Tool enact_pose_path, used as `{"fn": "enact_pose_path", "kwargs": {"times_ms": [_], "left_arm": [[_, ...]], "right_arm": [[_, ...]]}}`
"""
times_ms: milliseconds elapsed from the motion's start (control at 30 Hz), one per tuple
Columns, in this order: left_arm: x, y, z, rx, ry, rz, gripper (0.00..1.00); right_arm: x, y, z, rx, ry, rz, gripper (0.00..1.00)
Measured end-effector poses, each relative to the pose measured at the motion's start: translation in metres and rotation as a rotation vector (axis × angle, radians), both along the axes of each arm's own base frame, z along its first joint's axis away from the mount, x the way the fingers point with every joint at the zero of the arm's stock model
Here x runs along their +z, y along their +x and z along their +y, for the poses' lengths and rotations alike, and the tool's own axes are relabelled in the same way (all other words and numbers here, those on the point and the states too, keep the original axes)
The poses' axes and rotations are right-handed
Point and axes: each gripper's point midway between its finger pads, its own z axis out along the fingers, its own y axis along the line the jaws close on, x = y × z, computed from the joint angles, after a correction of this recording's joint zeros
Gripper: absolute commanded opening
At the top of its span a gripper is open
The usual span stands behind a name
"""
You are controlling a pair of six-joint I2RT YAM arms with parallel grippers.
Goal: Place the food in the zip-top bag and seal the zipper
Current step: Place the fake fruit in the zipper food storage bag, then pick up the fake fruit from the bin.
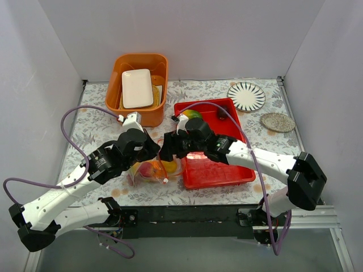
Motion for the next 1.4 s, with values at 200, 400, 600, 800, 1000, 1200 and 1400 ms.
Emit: {"fn": "enact_pose_path", "kwargs": {"times_ms": [200,400,600,800,1000,1200,1400], "left_arm": [[0.001,0.000,0.001,0.002,-0.005,-0.003,0.00],[-0.002,0.000,0.000,0.004,-0.005,0.004,0.00],[-0.004,0.001,-0.002,0.003,-0.001,0.006,0.00],[-0.005,0.002,-0.003,0.002,-0.001,0.007,0.00],[-0.003,0.003,-0.005,-0.002,-0.010,0.001,0.00],[-0.004,0.002,-0.007,-0.010,-0.012,0.007,0.00],[-0.004,0.002,-0.007,-0.010,-0.011,0.007,0.00]], "right_arm": [[0.024,0.015,-0.030,-0.135,-0.020,-0.078,0.89],[0.061,0.048,-0.091,-0.386,-0.048,-0.201,0.96],[0.018,0.104,-0.158,-0.594,-0.284,-0.176,0.93],[-0.031,0.159,-0.201,-0.668,-0.540,-0.090,0.91],[-0.033,0.223,-0.205,-0.692,-0.640,-0.115,0.86],[-0.052,0.281,-0.207,-0.724,-0.696,-0.126,0.81],[-0.095,0.292,-0.227,-0.728,-0.793,-0.079,0.82]]}}
